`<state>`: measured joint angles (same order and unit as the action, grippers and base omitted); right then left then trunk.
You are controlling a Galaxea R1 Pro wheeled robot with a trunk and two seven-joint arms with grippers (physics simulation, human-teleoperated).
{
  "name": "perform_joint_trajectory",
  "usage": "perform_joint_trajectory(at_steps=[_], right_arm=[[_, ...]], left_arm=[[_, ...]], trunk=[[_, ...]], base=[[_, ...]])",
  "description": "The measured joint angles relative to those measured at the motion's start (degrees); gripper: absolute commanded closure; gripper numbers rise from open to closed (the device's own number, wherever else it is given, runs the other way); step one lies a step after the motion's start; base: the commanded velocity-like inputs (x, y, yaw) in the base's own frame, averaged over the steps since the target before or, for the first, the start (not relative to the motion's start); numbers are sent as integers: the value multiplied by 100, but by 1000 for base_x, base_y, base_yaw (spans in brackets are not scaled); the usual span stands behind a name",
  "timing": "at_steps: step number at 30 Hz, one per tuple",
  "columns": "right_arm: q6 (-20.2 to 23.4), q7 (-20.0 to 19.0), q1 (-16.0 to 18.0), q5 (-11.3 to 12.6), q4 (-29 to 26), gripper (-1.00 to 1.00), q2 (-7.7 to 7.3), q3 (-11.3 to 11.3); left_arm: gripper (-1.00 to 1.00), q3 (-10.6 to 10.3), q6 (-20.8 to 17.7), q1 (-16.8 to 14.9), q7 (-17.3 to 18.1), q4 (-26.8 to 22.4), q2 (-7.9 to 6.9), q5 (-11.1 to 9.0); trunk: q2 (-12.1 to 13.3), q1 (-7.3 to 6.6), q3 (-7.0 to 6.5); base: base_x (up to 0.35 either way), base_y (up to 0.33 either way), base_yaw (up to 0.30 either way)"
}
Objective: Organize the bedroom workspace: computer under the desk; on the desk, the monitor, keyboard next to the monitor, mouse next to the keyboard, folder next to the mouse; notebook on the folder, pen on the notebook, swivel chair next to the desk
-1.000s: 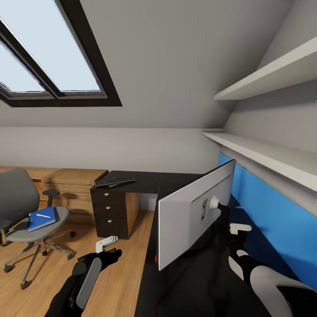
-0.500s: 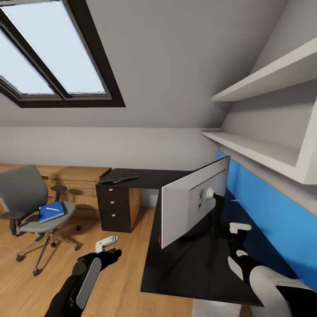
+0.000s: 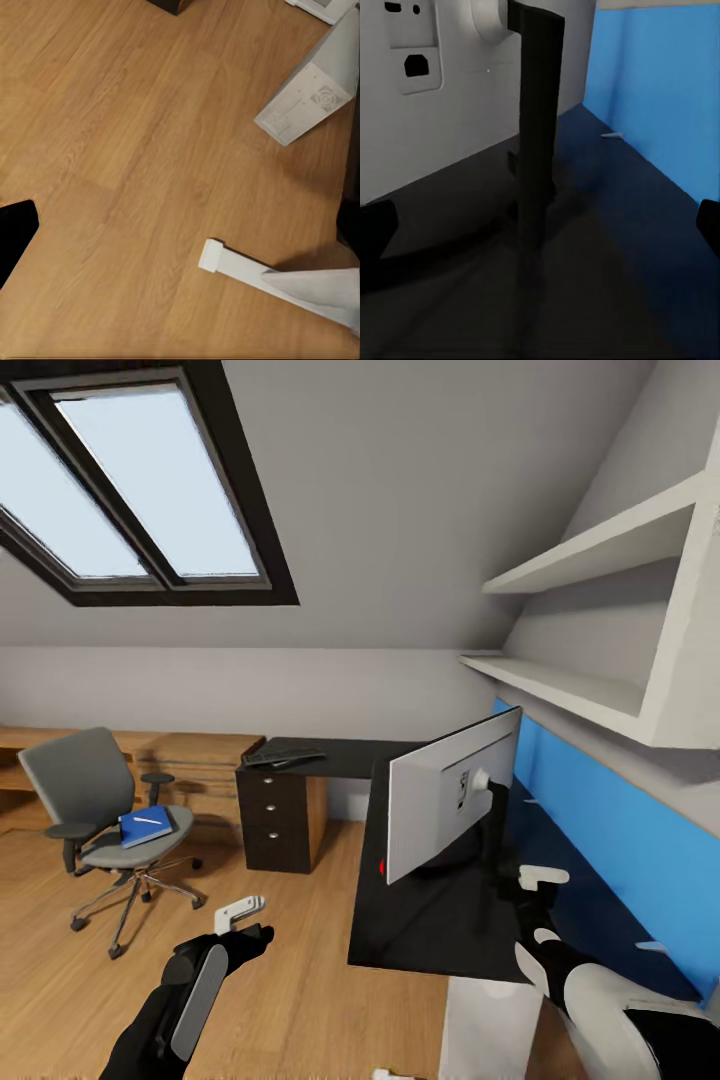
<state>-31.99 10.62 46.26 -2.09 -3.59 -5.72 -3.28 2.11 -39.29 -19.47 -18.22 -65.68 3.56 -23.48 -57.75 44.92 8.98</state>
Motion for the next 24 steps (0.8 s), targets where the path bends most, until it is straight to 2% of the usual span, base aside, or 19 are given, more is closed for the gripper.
perform_joint_trajectory(at_steps=[4,7,18,24], right_arm=[[14,7,0,-7,-3,-100,79,-2],[0,13,0,-26,-9,-100,227,-15],[-6,13,-1,-29,-17,-100,260,-19],[-41,17,0,-29,-15,-100,268,-14]], left_arm=[[-100,1,0,0,2,0,1,1],[-100,1,0,0,0,0,1,1],[-100,1,0,0,15,0,1,7],[-100,0,-4,0,-22,37,0,12]], trunk=[[1,-1,0],[1,-1,0],[1,-2,0],[0,-3,0]], base=[[-286,208,0],[-258,214,0],[-213,221,0],[-37,56,0]])
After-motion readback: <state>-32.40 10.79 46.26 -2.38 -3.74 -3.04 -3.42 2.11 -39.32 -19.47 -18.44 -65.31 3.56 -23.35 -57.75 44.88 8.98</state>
